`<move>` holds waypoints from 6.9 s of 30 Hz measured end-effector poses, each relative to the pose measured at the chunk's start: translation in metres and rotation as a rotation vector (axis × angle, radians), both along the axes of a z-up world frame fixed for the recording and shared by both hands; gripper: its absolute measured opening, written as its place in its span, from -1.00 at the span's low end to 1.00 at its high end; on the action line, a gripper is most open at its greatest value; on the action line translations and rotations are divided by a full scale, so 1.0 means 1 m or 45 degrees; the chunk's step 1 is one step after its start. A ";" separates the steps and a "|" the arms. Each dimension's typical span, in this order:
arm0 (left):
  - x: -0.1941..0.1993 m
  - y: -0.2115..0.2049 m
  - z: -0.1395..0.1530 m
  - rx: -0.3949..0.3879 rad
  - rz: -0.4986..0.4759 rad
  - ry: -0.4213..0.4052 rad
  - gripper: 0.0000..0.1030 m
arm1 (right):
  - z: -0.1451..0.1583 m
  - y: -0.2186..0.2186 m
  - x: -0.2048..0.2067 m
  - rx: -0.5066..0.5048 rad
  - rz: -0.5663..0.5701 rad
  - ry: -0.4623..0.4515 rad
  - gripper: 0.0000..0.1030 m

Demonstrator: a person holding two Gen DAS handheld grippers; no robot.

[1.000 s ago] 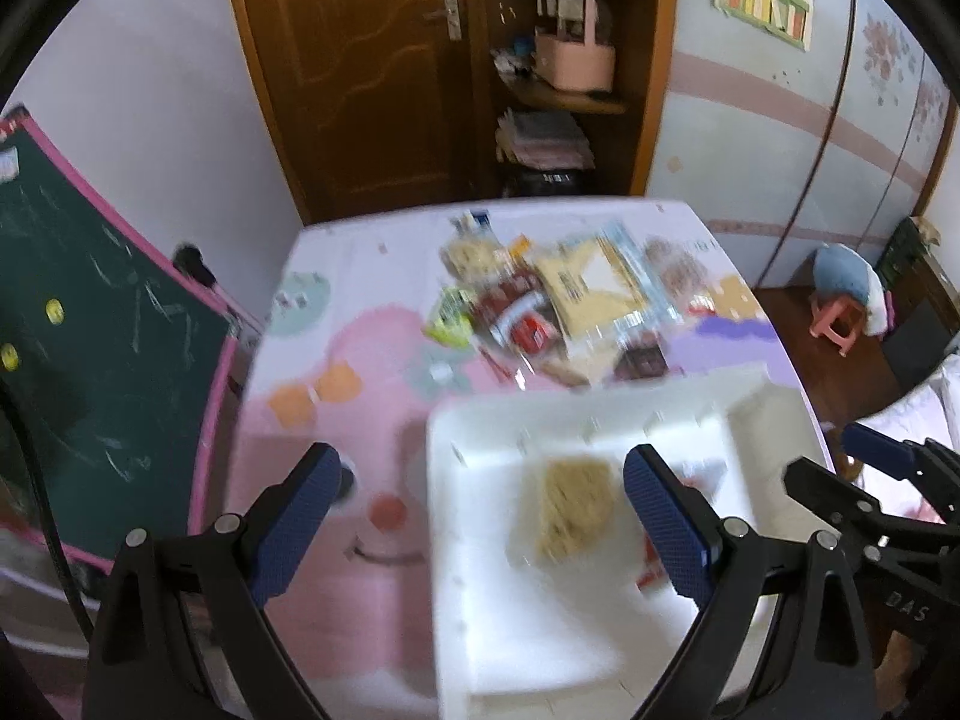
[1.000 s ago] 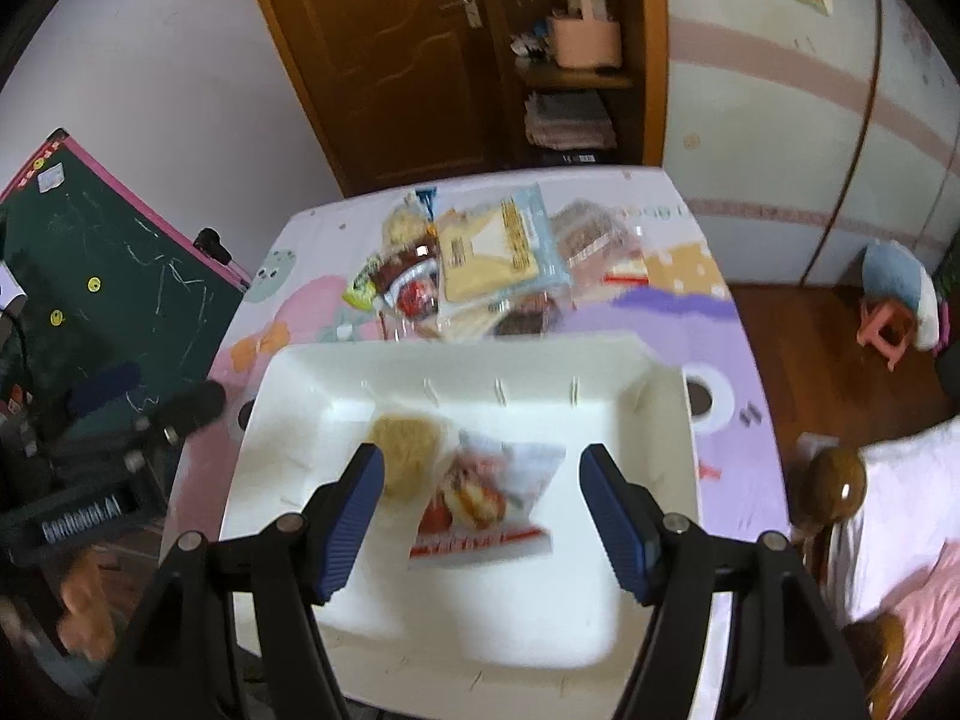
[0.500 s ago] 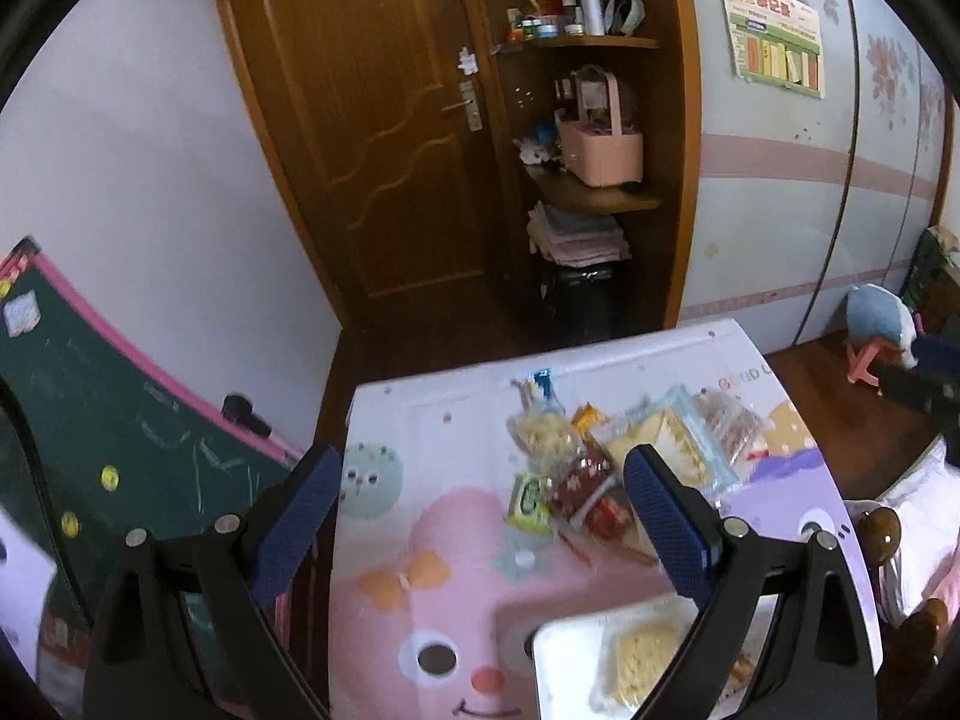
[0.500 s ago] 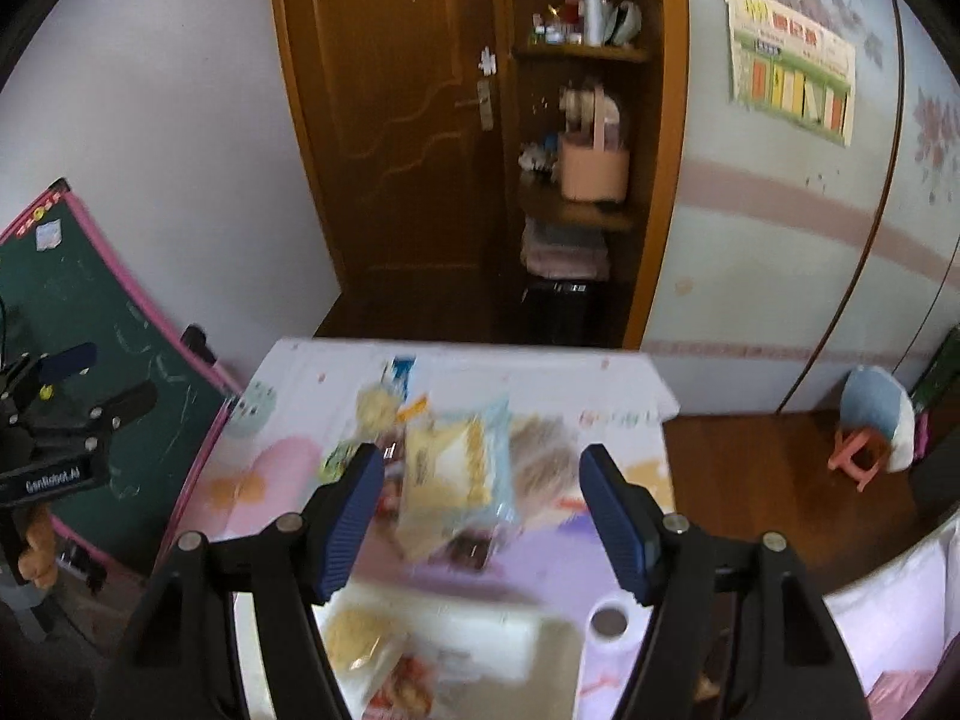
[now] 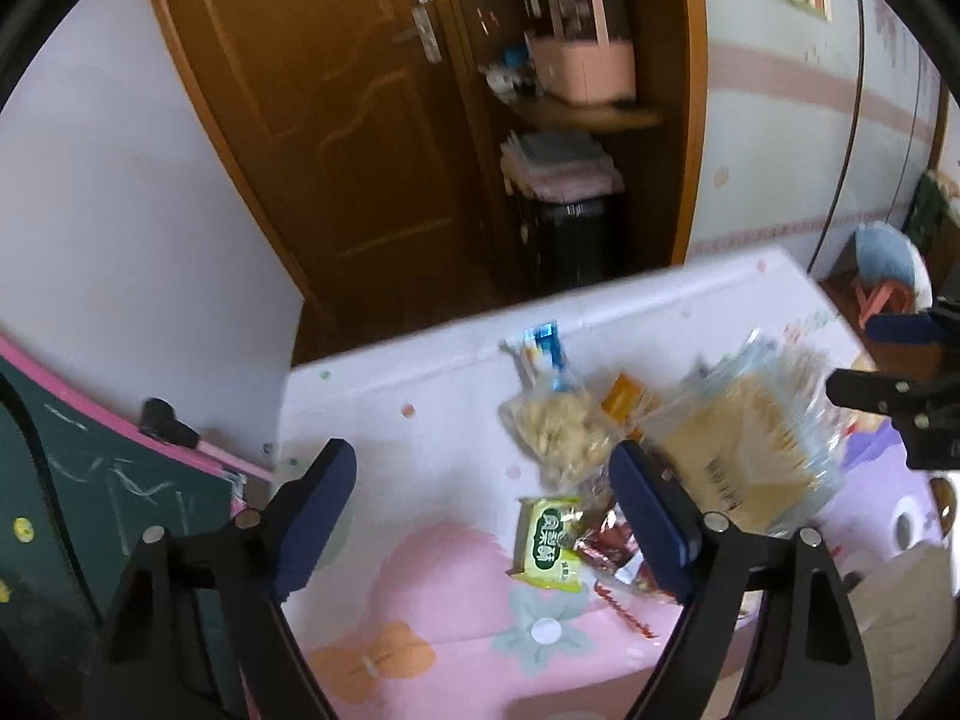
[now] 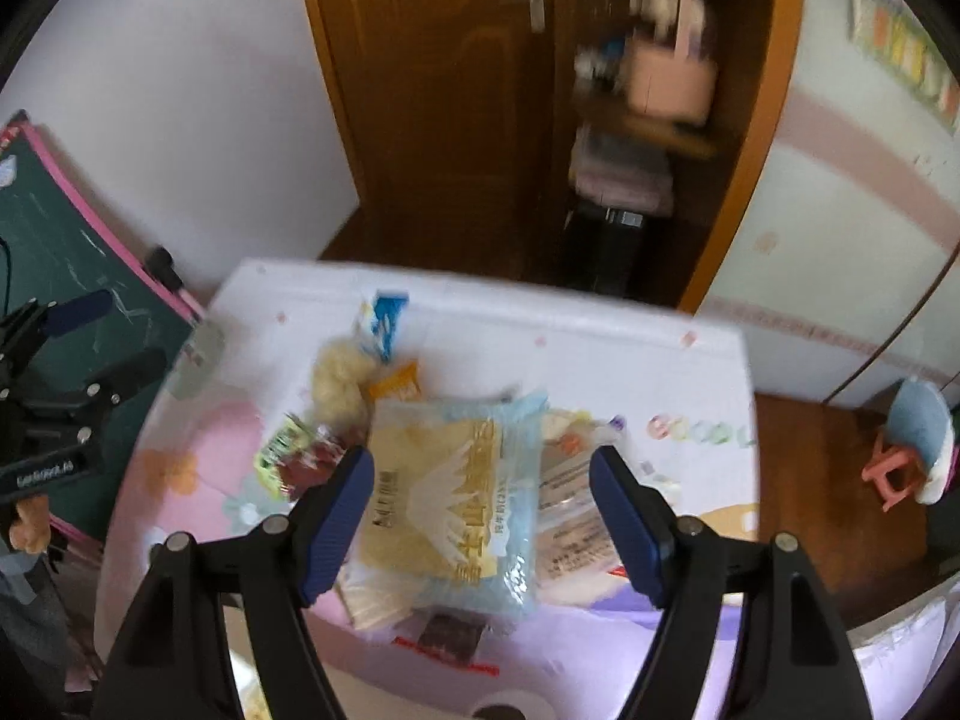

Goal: Organize snacks
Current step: 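Move both tools back over the snack pile, then grasp the green-wrapped cake with the left tool while the right tool grasps a clear printed bag, then drop the green cake and clear bag into the white tray, opening both tools, then move both tools back over the remaining snacks, then grasp the bag of nuts with the left tool while the right tool grasps the clear text-printed bag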

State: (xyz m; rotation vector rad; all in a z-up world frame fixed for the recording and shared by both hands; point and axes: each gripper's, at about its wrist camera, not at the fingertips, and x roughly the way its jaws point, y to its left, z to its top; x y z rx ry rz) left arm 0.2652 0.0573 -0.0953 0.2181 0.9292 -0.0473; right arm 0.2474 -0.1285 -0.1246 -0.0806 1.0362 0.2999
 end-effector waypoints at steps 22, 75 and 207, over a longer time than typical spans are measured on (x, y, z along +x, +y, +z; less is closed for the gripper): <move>0.040 0.034 -0.133 -0.265 0.096 0.331 0.66 | -0.070 0.004 0.016 0.107 0.069 0.190 -0.89; -0.145 -0.004 0.092 -0.360 -0.011 0.000 -0.32 | 0.145 -0.020 -0.183 0.213 0.063 -0.337 -0.95; 0.053 -0.039 -0.150 -0.101 0.060 0.575 0.78 | -0.108 -0.067 0.046 0.205 -0.813 0.416 0.72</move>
